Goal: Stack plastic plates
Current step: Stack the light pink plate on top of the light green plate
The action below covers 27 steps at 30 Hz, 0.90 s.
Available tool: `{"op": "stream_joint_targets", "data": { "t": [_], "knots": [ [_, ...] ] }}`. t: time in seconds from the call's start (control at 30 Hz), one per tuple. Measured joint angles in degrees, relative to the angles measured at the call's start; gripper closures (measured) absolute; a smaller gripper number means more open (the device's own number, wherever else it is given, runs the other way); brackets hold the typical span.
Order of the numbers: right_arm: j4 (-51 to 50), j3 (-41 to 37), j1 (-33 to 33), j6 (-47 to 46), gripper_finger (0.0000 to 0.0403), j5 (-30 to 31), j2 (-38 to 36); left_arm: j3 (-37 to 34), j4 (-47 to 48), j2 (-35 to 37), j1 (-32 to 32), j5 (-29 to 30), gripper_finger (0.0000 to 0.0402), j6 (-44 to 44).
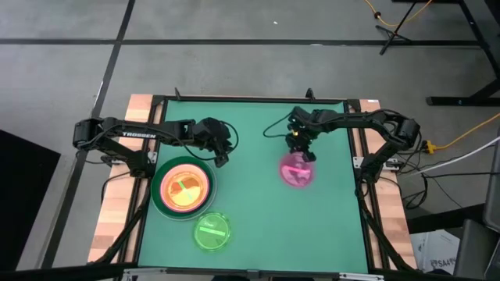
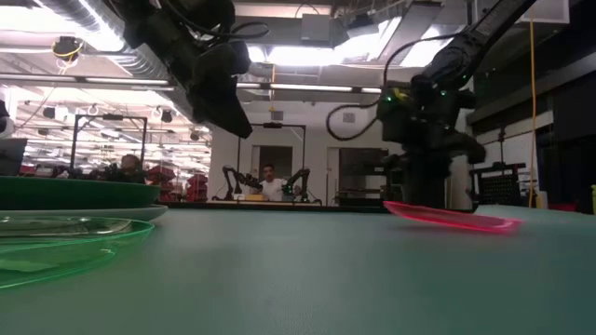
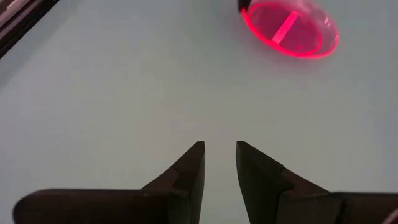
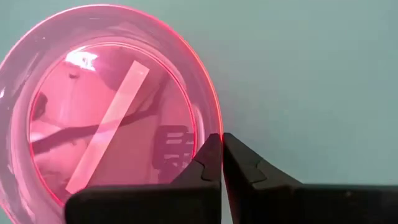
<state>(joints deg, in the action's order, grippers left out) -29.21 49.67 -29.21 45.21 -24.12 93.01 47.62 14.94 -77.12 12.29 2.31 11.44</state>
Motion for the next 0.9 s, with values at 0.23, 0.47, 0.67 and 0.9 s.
{"op": "stream_joint_targets", "data": {
  "t": [0.23, 0.47, 0.67, 0.9],
  "knots": [
    [10.29, 0.00, 0.00, -5.18, 0.0402, 1.61, 0.00, 0.00, -5.46, 0.00, -0.04, -0.01, 0.0317, 0.56],
    [17.44, 0.00, 0.00, -5.20, 0.0402, 2.10, 0.00, 0.00, -14.30, 0.00, -0.07, 0.14, 0.0317, 7.07],
    [22.88, 0.00, 0.00, -5.19, 0.0402, 2.15, 0.00, 0.00, -19.05, 0.00, -0.09, 3.39, 0.0317, 11.90],
    [27.11, 0.00, 0.00, -5.15, 0.0402, 2.54, 0.00, 0.04, -21.35, -1.20, -0.07, 9.18, 0.0317, 16.90]
  ]
}}
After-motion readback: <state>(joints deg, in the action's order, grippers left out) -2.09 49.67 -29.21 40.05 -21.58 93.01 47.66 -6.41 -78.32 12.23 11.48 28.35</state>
